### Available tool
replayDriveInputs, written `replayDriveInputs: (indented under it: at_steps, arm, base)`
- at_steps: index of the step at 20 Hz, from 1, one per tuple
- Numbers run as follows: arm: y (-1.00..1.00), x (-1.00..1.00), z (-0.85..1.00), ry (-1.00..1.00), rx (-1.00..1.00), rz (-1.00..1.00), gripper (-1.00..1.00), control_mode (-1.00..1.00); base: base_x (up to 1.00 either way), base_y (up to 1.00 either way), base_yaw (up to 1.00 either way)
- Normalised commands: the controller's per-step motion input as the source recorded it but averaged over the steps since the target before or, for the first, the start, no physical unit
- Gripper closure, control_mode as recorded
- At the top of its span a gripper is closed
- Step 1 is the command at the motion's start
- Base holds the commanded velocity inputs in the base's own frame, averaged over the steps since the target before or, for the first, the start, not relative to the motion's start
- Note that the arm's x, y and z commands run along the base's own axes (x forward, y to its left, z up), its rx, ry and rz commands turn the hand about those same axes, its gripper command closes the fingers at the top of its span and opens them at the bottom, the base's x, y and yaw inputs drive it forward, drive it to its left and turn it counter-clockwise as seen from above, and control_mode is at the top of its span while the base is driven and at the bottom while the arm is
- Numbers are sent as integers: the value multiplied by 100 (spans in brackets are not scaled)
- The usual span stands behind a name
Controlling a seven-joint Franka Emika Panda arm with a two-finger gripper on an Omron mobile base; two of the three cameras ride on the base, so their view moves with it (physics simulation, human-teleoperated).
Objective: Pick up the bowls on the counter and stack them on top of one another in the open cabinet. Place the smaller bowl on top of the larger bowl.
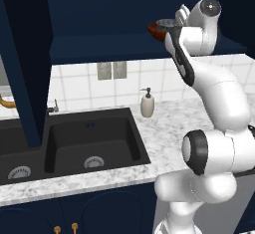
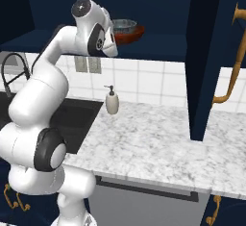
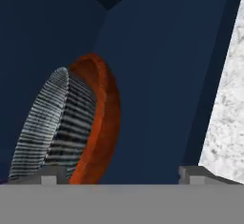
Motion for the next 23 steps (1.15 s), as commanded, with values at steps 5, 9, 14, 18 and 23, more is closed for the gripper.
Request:
replayDriveInputs:
  at_steps: [5, 9, 14, 18, 23]
  arm:
    - [-79, -100, -2, -28, 13, -1, -100, -100]
    - [-35, -100, -93, 10, -8, 0, -100, -100]
    - [-2, -100, -100, 27, -27, 0, -100, -100]
    - [-2, -100, -100, 16, -8, 6, -100, -100]
    - [0, -27, -33, -11, -25, 6, -100, -100]
  base:
    - [0, 0, 0]
    - [0, 0, 0]
    - [0, 0, 0]
    - [0, 0, 0]
    - [0, 0, 0]
